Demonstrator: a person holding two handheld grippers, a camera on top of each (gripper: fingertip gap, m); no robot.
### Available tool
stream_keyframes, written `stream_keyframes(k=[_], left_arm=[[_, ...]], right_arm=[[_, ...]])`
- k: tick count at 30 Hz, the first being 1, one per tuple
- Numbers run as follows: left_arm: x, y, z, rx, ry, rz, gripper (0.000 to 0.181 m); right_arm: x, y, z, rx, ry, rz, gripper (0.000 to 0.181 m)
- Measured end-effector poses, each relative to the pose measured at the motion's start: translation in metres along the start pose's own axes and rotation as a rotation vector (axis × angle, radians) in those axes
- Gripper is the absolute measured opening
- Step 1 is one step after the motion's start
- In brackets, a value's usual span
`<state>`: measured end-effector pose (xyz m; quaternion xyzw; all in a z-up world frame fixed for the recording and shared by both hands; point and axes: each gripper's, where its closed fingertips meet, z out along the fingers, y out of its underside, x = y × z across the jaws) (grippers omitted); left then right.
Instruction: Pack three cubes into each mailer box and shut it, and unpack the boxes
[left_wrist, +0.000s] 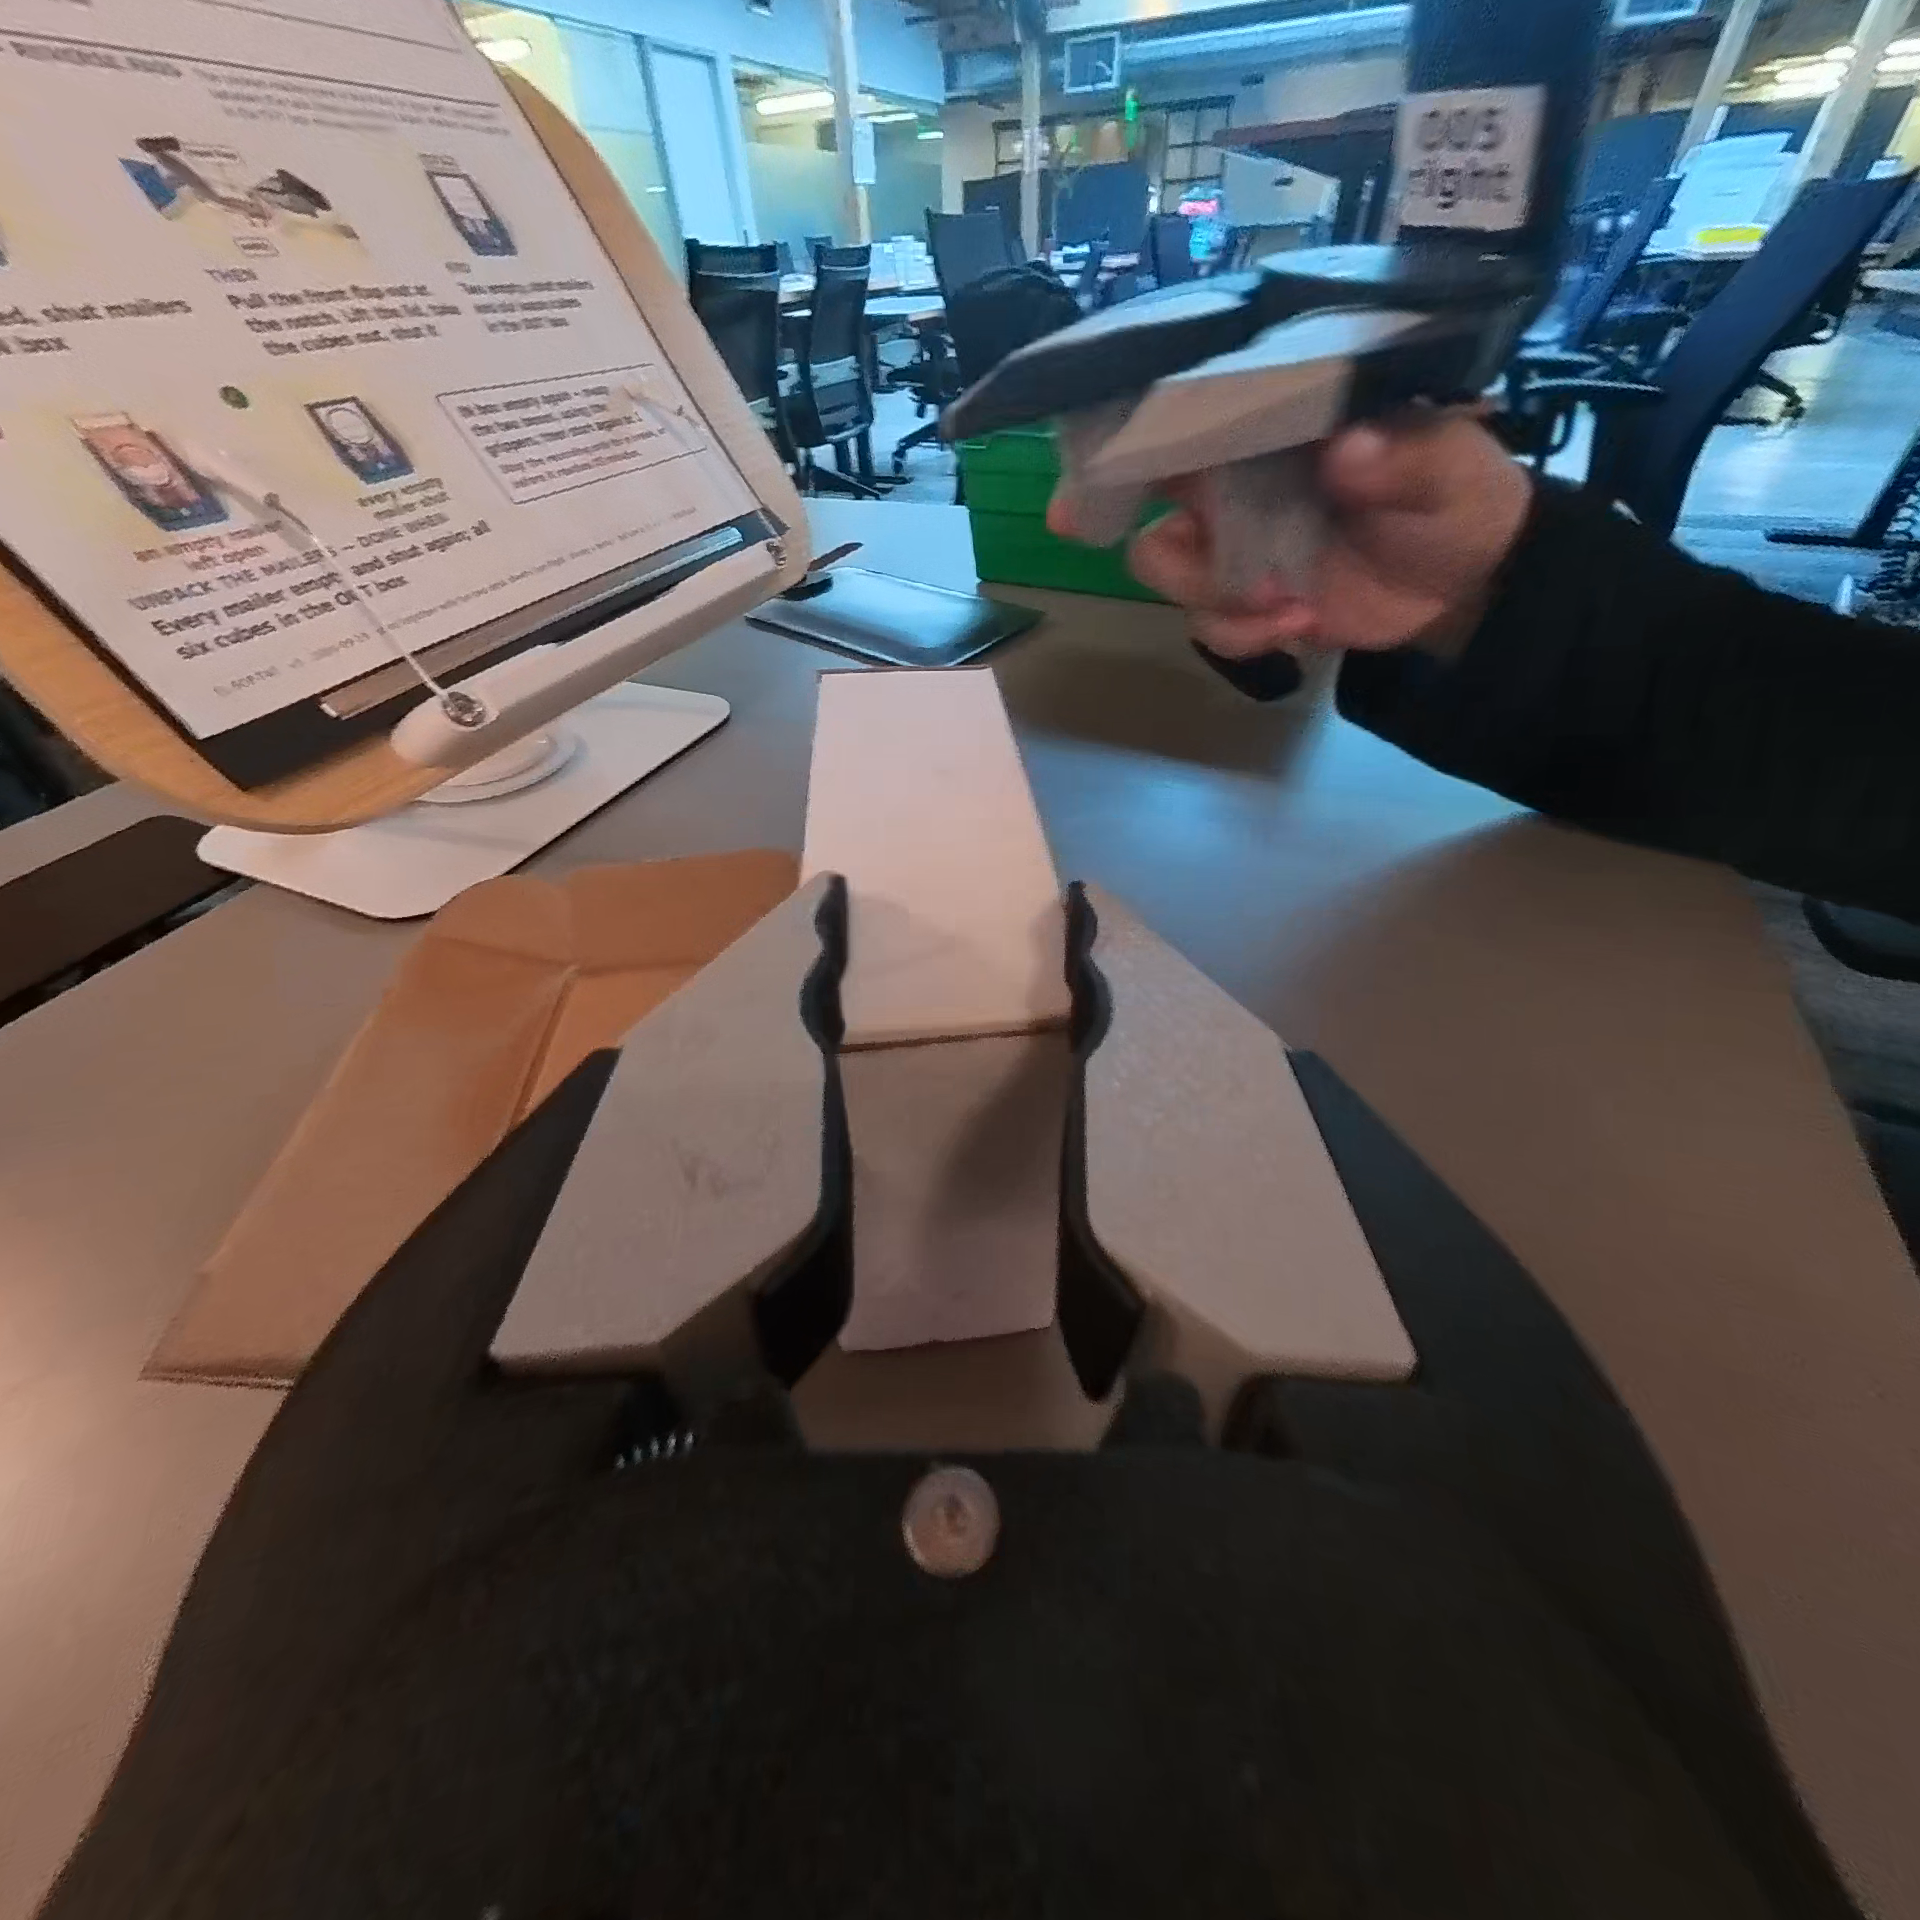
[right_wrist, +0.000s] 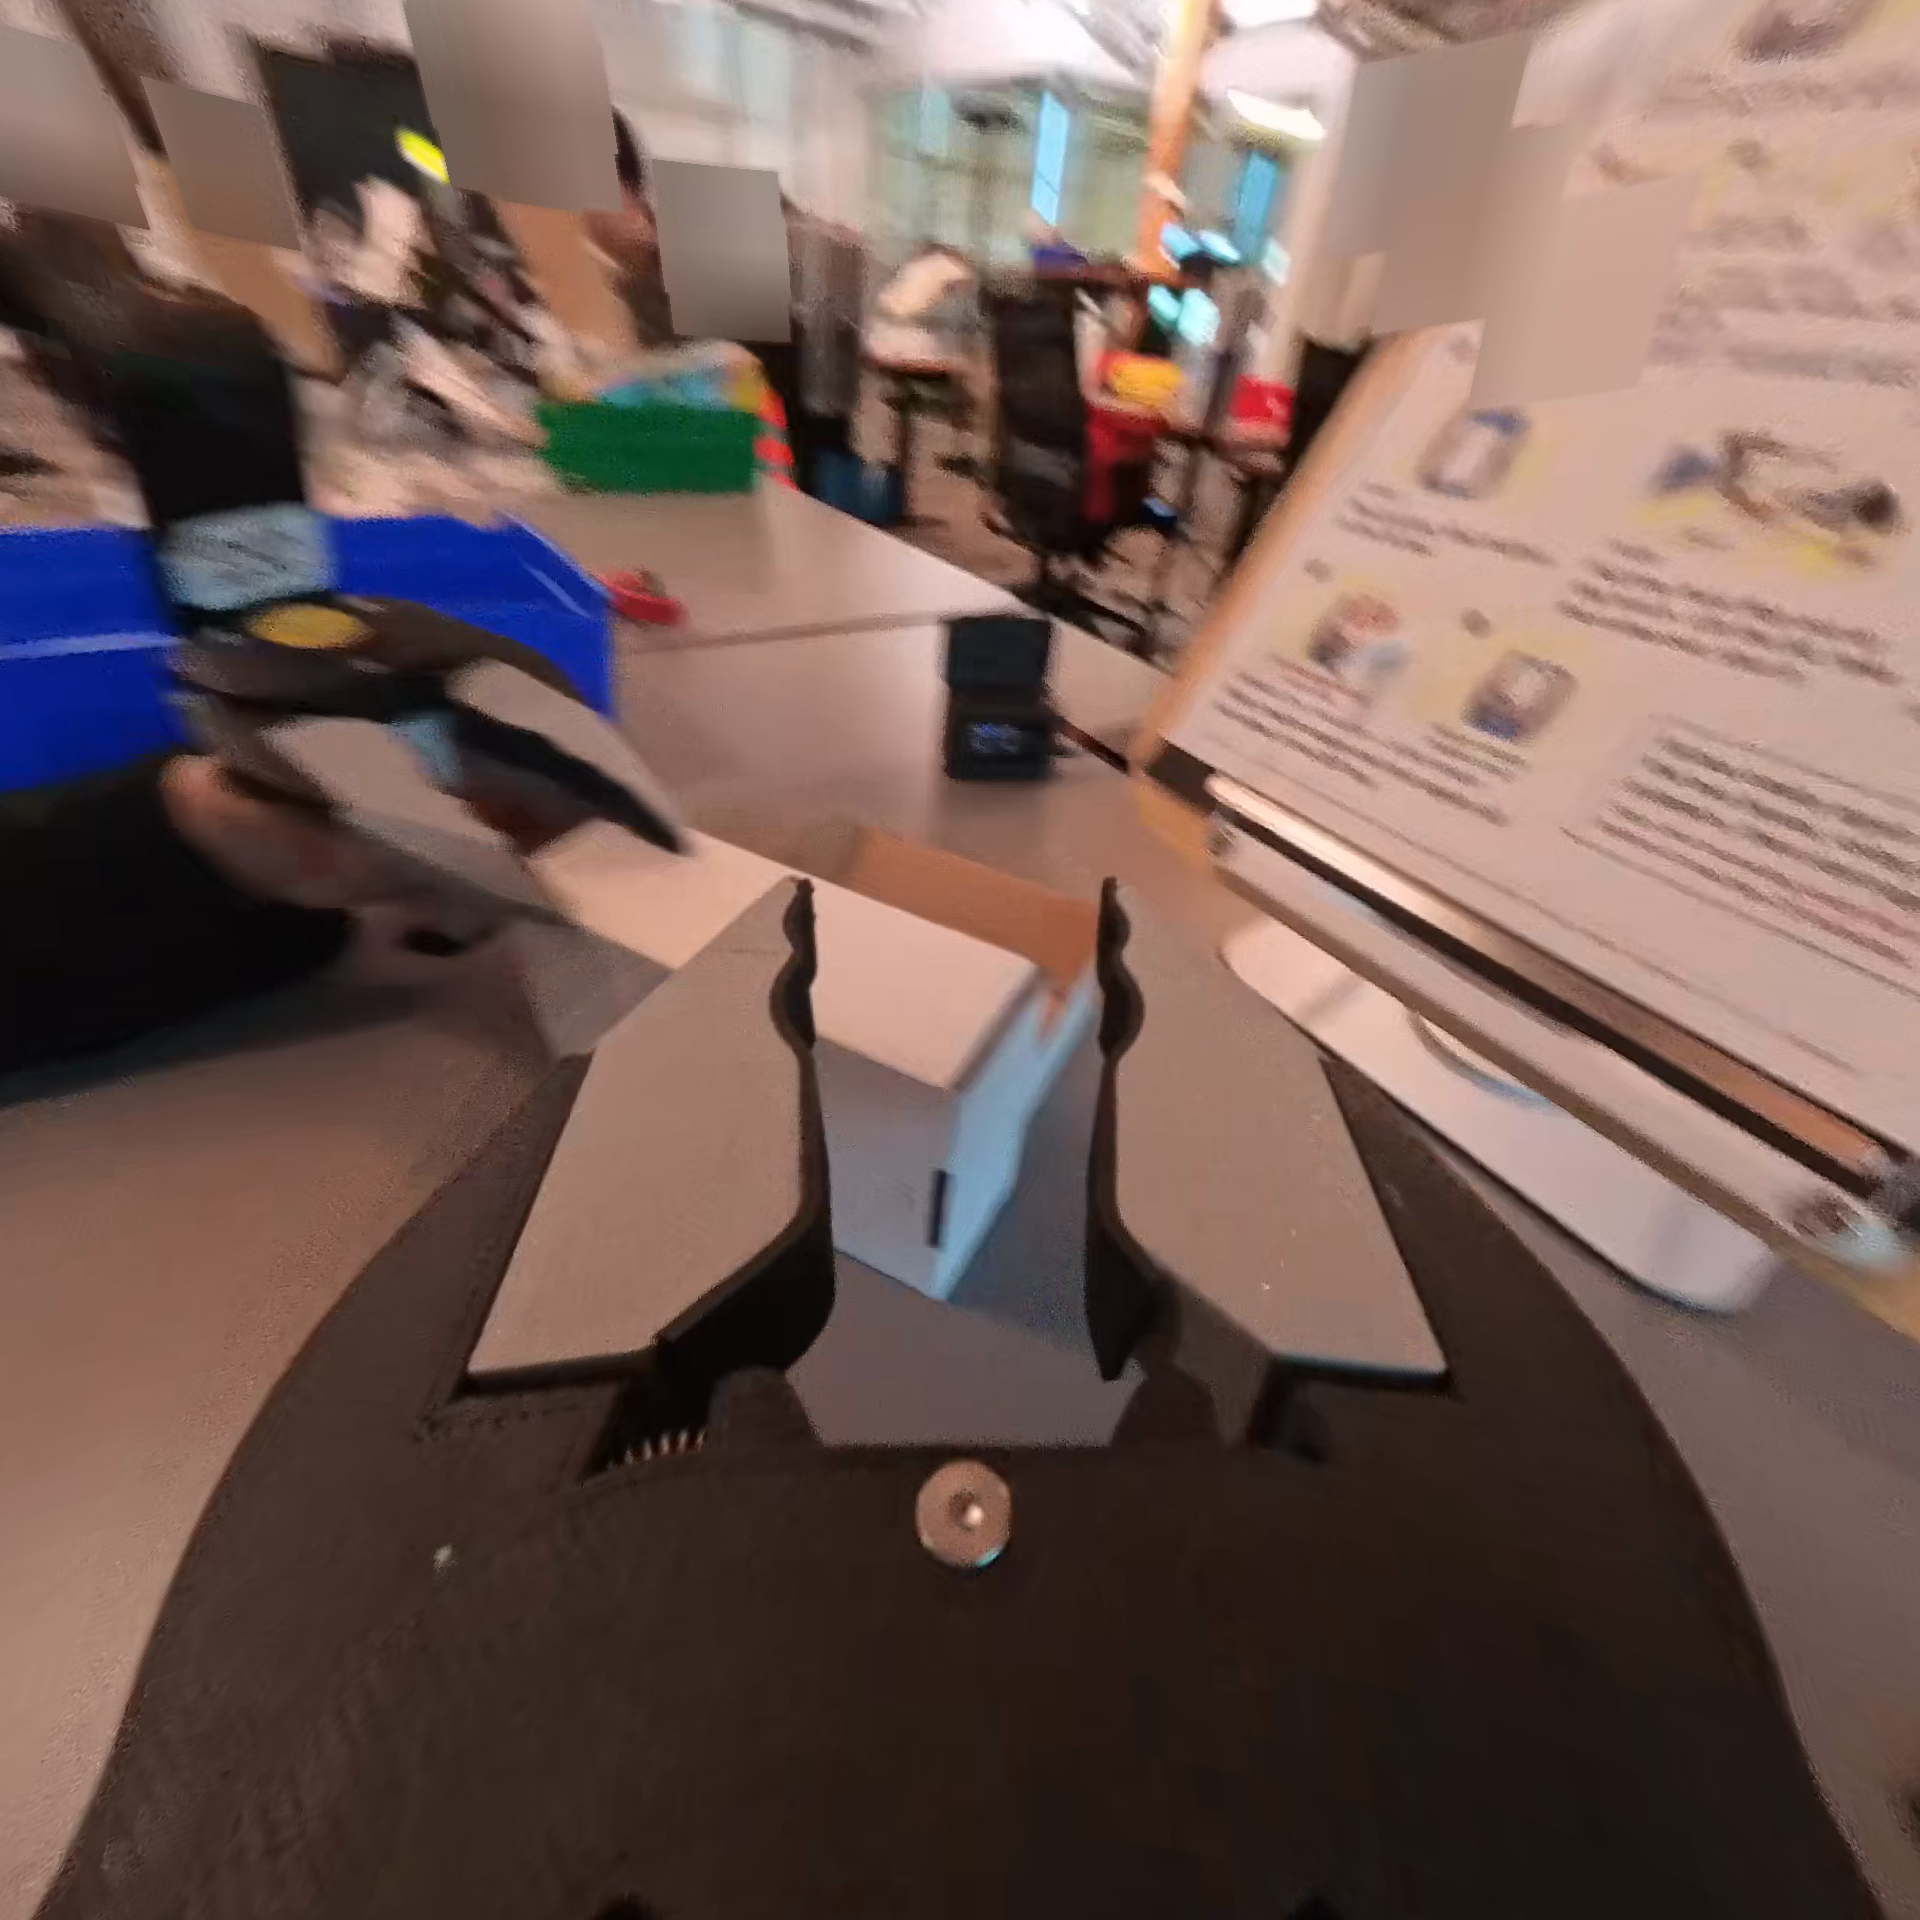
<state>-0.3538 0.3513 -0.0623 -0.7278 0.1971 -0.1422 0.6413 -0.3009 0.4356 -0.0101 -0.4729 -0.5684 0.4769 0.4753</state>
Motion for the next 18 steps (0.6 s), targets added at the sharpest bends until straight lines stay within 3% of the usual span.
stream_keyframes(k=[2, 7, 11, 14, 18], left_arm=[[0.01, 0.0, 0.0, 0.004, 0.048, 0.033, 0.031], [0.039, -0.001, 0.0, 0.018, 0.164, 0.141, 0.012], [0.038, -0.001, 0.0, 0.02, 0.165, 0.126, 0.01], [0.03, -0.005, -0.001, 0.036, 0.132, 0.089, 0.02], [-0.003, -0.01, -0.006, 0.051, -0.024, 0.014, 0.038]], right_arm=[[0.017, 0.021, 0.005, -0.098, 0.078, 0.015, 0.058], [-0.014, 0.056, 0.018, -0.257, -0.126, 0.135, 0.063], [-0.013, 0.06, 0.015, -0.267, -0.156, 0.182, 0.061], [-0.015, 0.061, 0.012, -0.279, -0.181, 0.177, 0.06], [-0.018, 0.062, 0.007, -0.295, -0.204, 0.14, 0.059]])
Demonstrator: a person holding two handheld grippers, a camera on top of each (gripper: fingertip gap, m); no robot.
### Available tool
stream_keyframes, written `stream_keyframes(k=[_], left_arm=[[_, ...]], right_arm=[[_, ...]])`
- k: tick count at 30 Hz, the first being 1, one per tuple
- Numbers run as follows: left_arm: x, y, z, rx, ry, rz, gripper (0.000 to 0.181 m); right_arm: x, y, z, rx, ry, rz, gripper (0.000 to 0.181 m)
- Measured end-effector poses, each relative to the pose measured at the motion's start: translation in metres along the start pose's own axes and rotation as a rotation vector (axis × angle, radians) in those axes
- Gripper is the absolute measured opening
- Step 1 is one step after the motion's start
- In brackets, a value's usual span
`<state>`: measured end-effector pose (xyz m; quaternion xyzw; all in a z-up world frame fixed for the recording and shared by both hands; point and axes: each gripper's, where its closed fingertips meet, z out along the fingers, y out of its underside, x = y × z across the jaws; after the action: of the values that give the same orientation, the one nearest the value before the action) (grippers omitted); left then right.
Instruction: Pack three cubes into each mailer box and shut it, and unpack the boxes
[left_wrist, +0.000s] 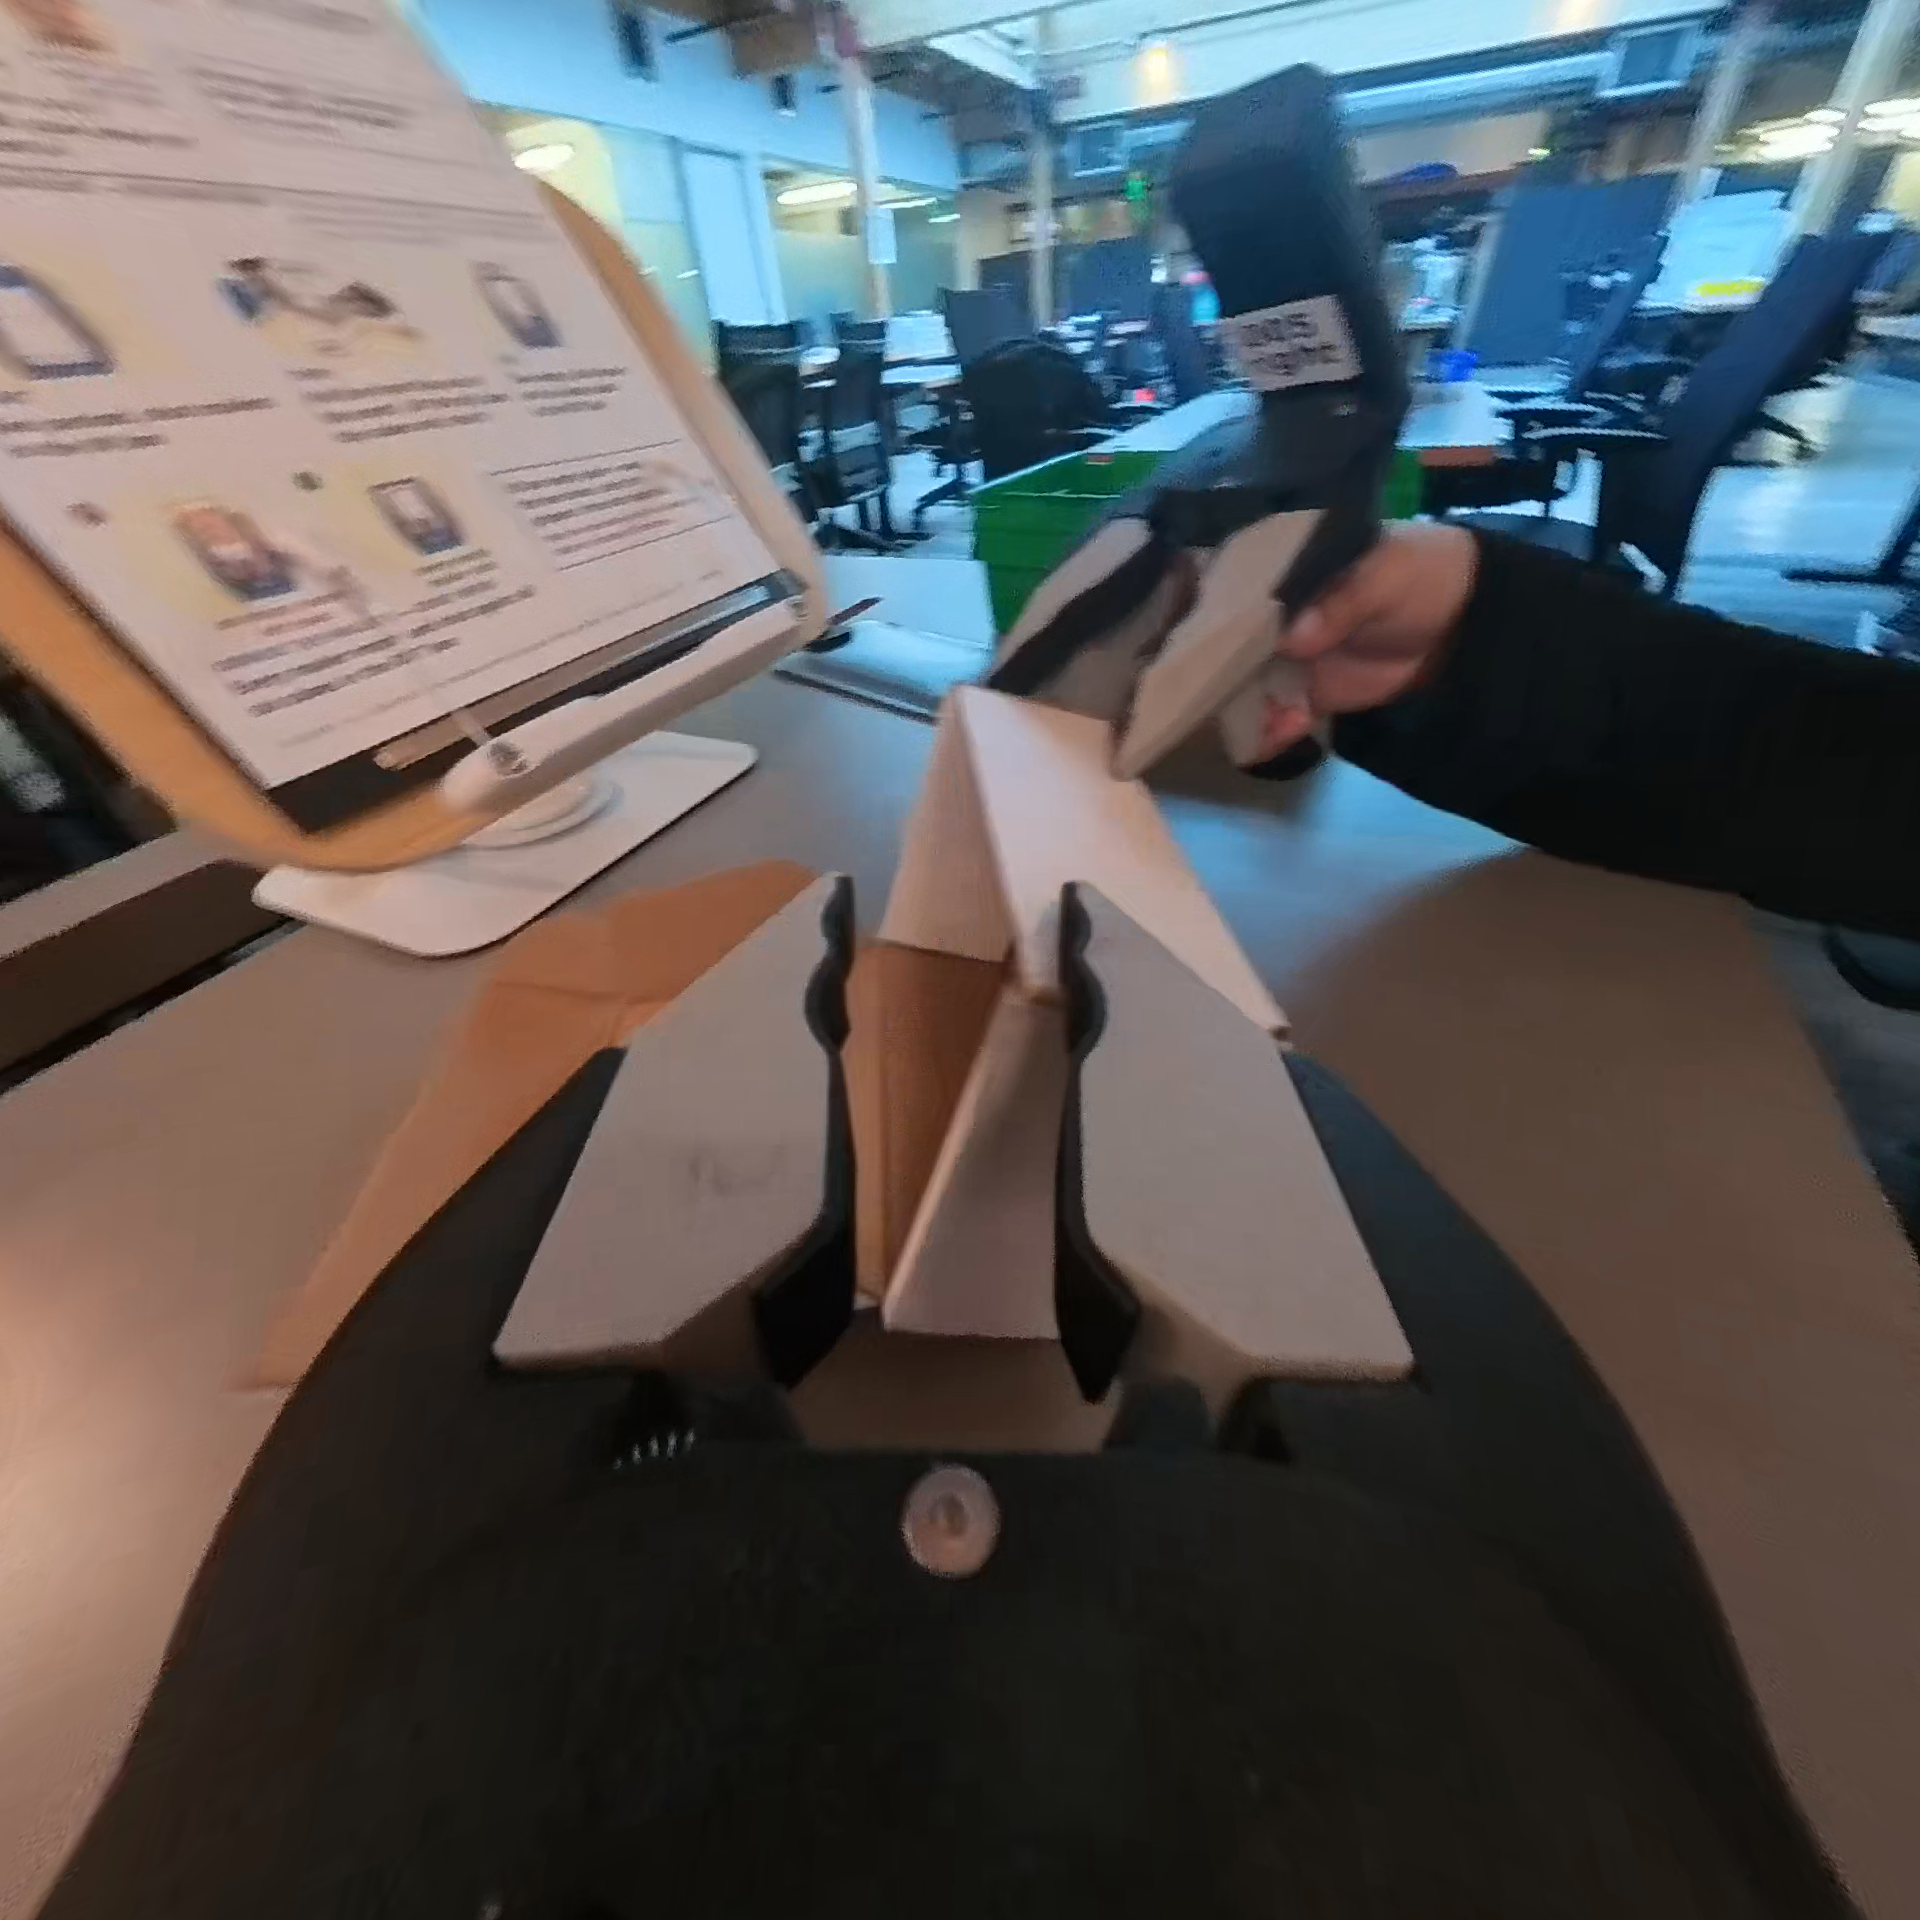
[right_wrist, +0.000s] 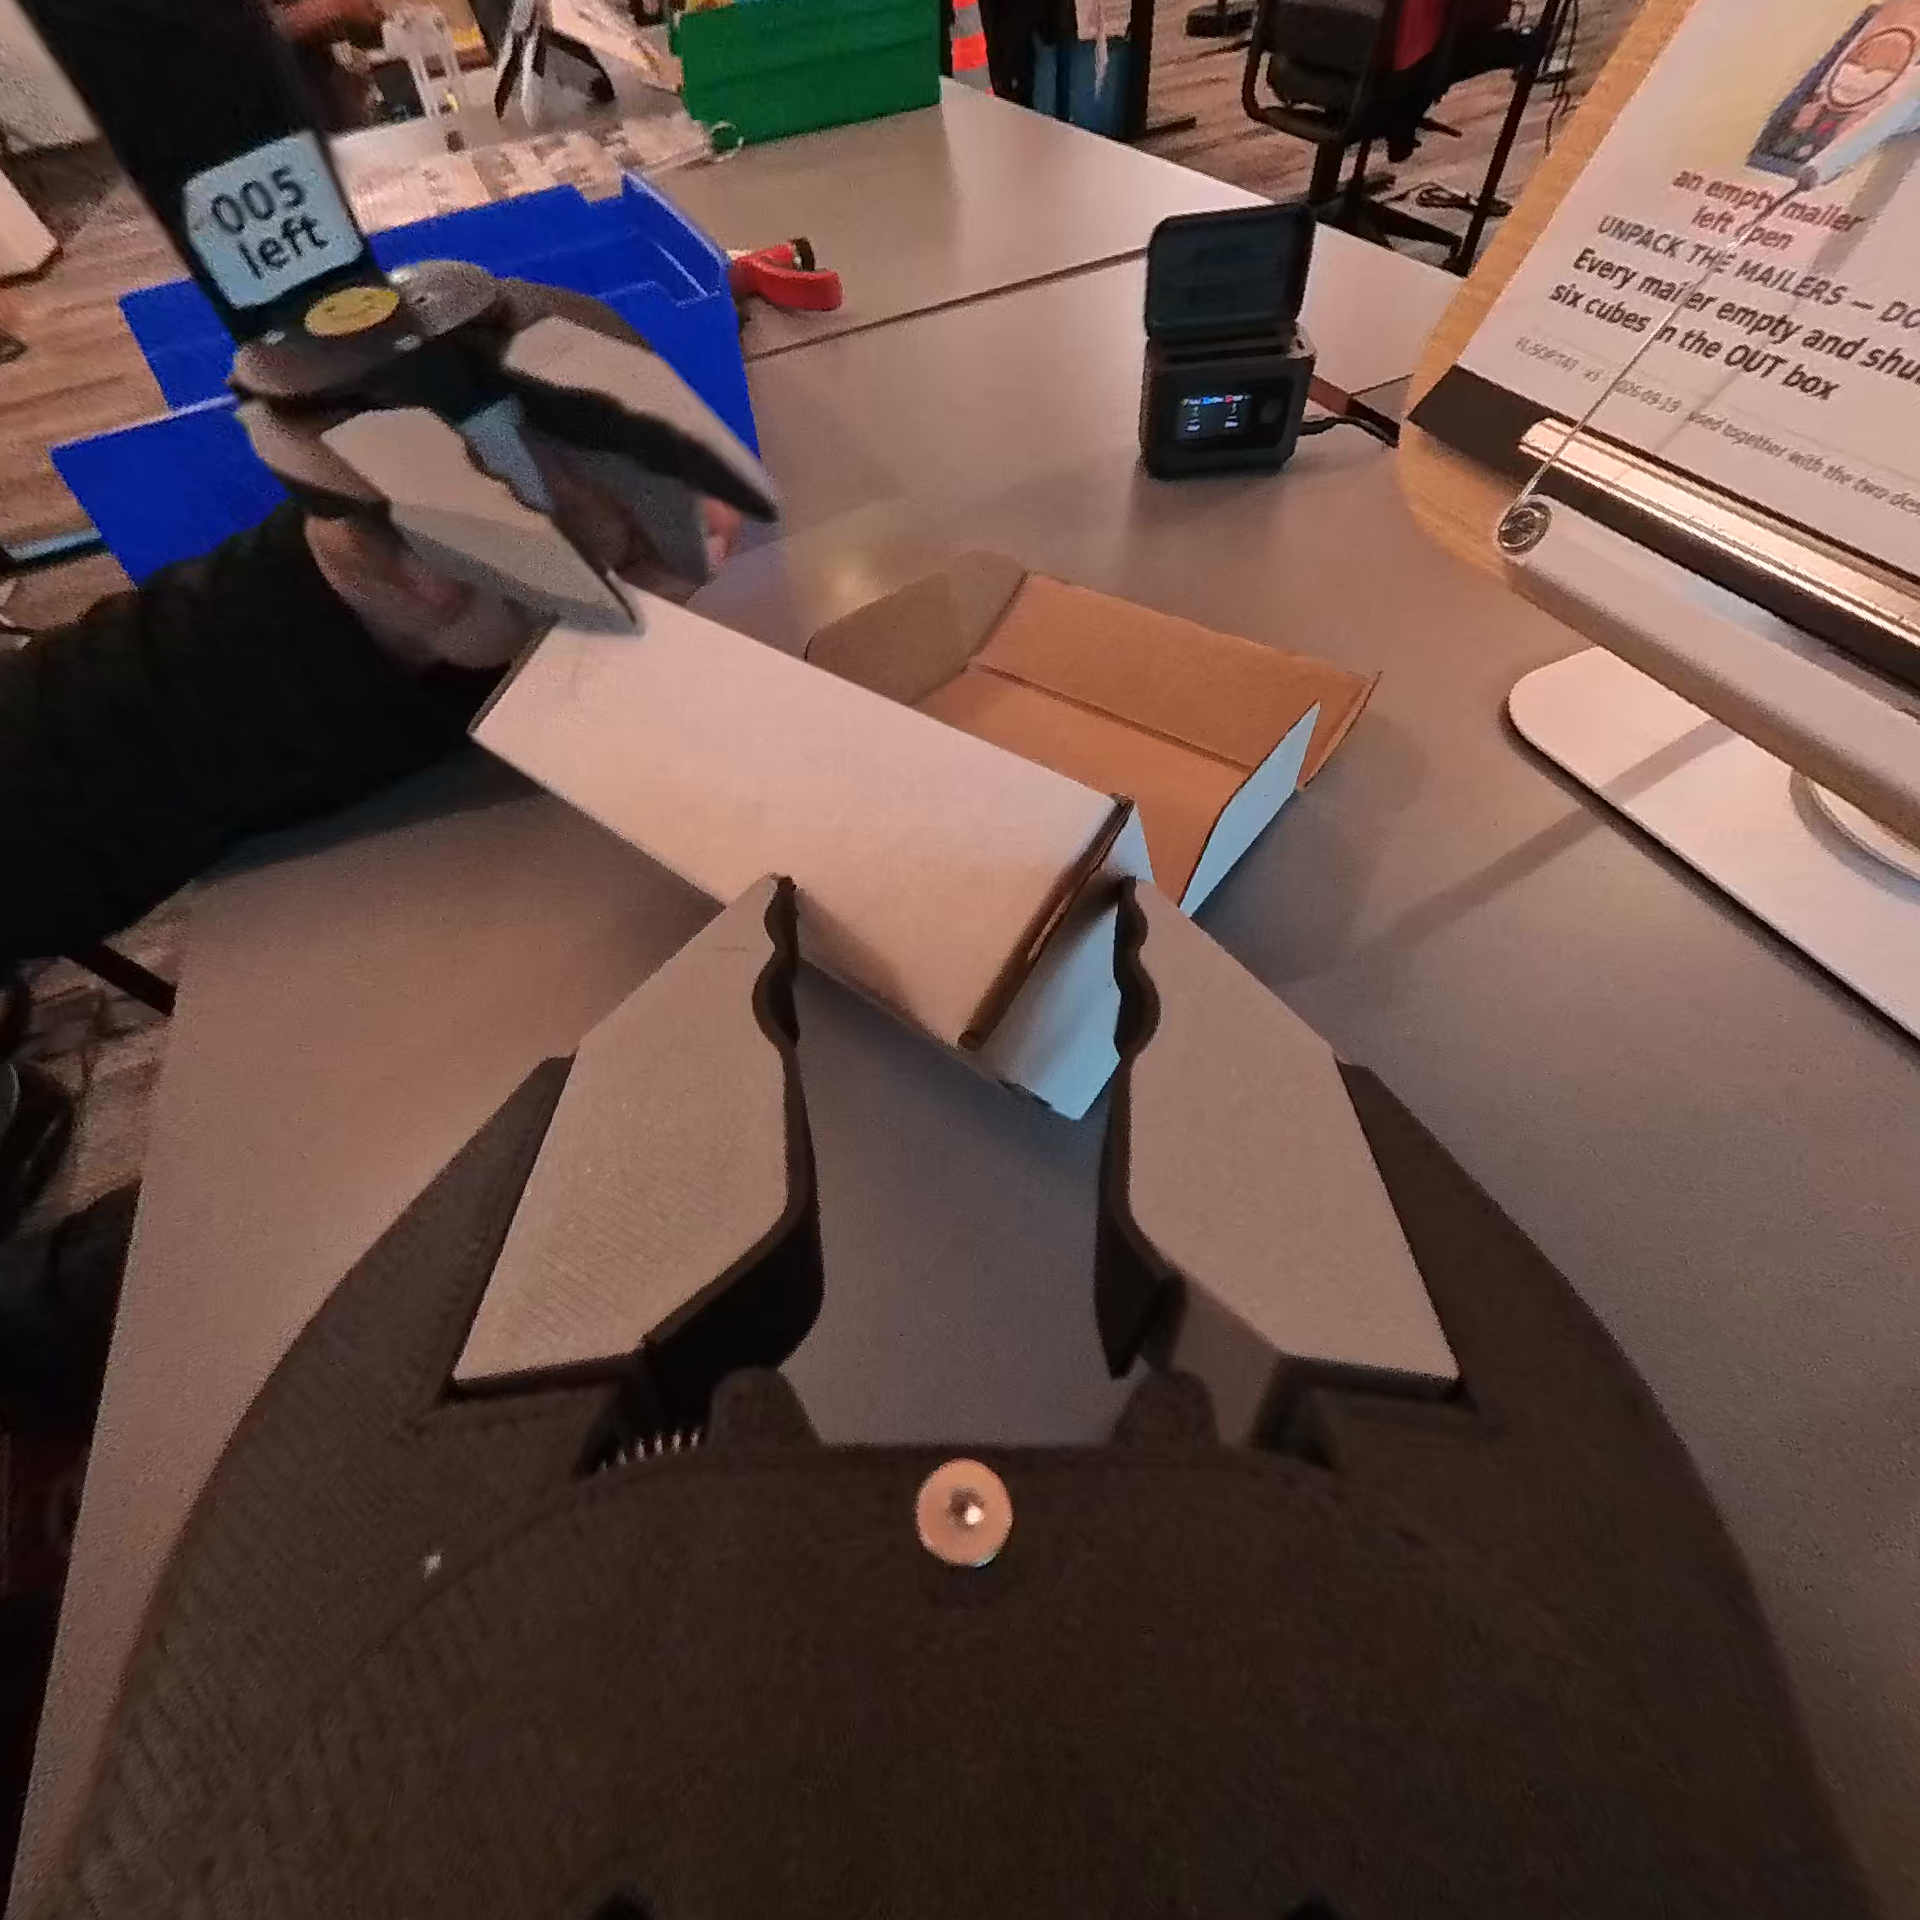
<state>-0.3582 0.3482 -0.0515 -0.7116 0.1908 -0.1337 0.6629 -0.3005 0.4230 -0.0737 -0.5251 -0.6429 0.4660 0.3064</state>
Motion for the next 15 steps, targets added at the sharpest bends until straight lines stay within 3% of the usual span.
stream_keyframes(k=[2, 6, 9, 15], left_arm=[[-0.008, 0.003, 0.0, -0.01, -0.015, -0.071, 0.055], [0.004, 0.004, 0.003, -0.028, 0.051, -0.091, 0.058], [0.026, 0.004, 0.003, -0.043, 0.153, -0.057, 0.051], [0.072, 0.029, 0.006, -0.181, 0.366, -0.008, 0.07]], right_arm=[[-0.002, 0.002, -0.002, -0.014, -0.011, -0.013, 0.058], [-0.007, 0.01, -0.009, -0.059, -0.04, -0.045, 0.057], [-0.014, 0.02, -0.014, -0.101, -0.076, -0.076, 0.056], [-0.03, 0.053, -0.014, -0.256, -0.134, -0.188, 0.057]])
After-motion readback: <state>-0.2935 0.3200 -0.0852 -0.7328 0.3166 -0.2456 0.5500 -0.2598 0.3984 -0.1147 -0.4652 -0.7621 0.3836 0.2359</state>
